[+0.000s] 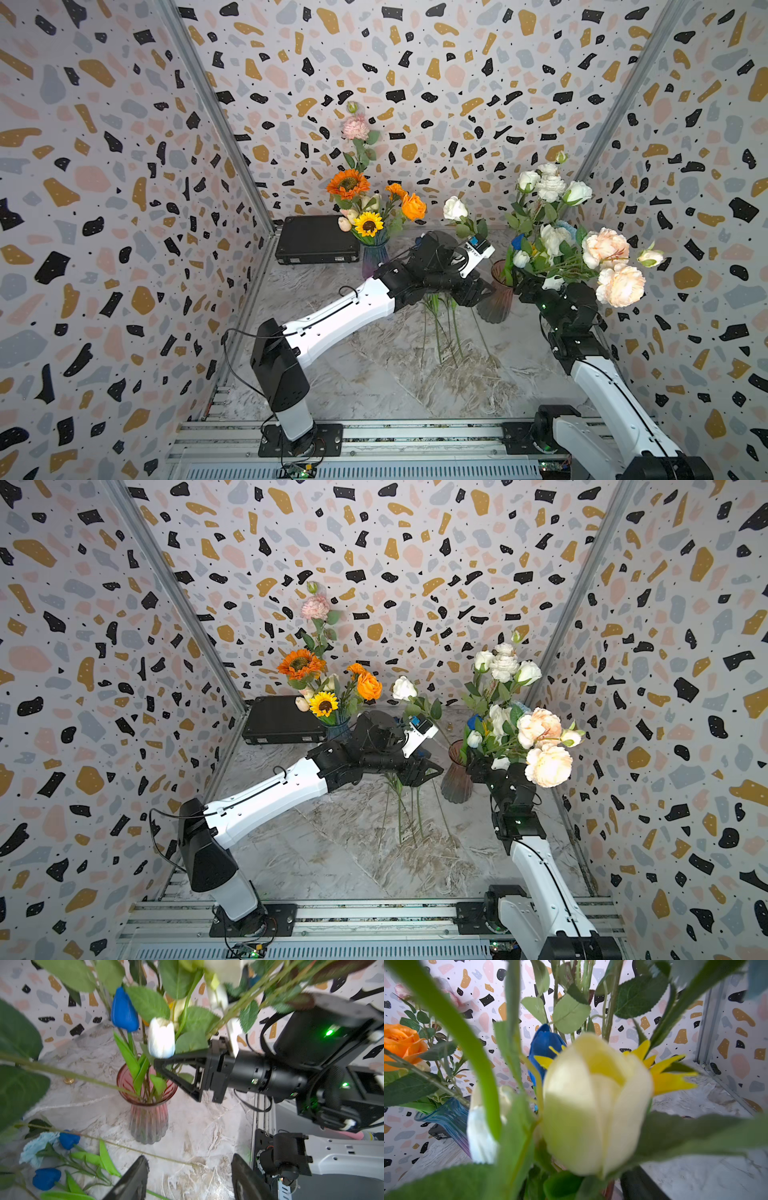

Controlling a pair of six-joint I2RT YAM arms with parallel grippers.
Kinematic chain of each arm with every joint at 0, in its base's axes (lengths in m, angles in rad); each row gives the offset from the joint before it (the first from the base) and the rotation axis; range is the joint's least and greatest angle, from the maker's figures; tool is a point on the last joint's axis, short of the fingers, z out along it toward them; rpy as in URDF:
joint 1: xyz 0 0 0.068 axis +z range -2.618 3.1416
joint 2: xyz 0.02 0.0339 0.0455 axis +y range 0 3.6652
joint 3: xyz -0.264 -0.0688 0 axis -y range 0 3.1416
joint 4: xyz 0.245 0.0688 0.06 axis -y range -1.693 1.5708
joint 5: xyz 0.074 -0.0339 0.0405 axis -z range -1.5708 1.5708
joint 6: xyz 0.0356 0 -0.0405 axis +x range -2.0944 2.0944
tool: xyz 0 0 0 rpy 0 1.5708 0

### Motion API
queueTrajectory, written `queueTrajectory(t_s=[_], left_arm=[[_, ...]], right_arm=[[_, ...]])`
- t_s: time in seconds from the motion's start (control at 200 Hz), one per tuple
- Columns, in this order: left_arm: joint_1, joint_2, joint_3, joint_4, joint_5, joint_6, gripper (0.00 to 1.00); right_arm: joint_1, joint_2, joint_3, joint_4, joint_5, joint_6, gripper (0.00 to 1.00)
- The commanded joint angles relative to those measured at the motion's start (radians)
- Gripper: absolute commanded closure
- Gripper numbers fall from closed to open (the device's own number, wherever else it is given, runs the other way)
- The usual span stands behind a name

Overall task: Pick out blue flowers from the vase
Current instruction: Pick up the flower from the vase.

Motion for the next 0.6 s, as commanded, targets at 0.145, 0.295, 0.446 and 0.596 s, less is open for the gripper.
queueTrajectory(t_s=[0.145, 0.295, 0.446, 0.596], left_arm=[[0.001, 0.187, 0.263, -0.044, -0.008, 0.054, 0.36], [0.002, 0.318, 0.442, -0.136, -0.055, 0.090, 0.36], [0.002, 0.403, 0.535, -0.178, -0.149, 0.149, 0.34], [0.011, 0.469, 0.611, -0.212, -0.198, 0.198, 0.33]], right_arm=[[0.003, -0.008, -0.012, 0.077, 0.034, 0.033, 0.40], [0.004, -0.014, -0.029, 0.093, 0.045, 0.042, 0.44], [0.003, -0.001, -0.044, 0.117, 0.041, 0.055, 0.49], [0.003, 0.002, -0.067, 0.146, 0.048, 0.067, 0.50]])
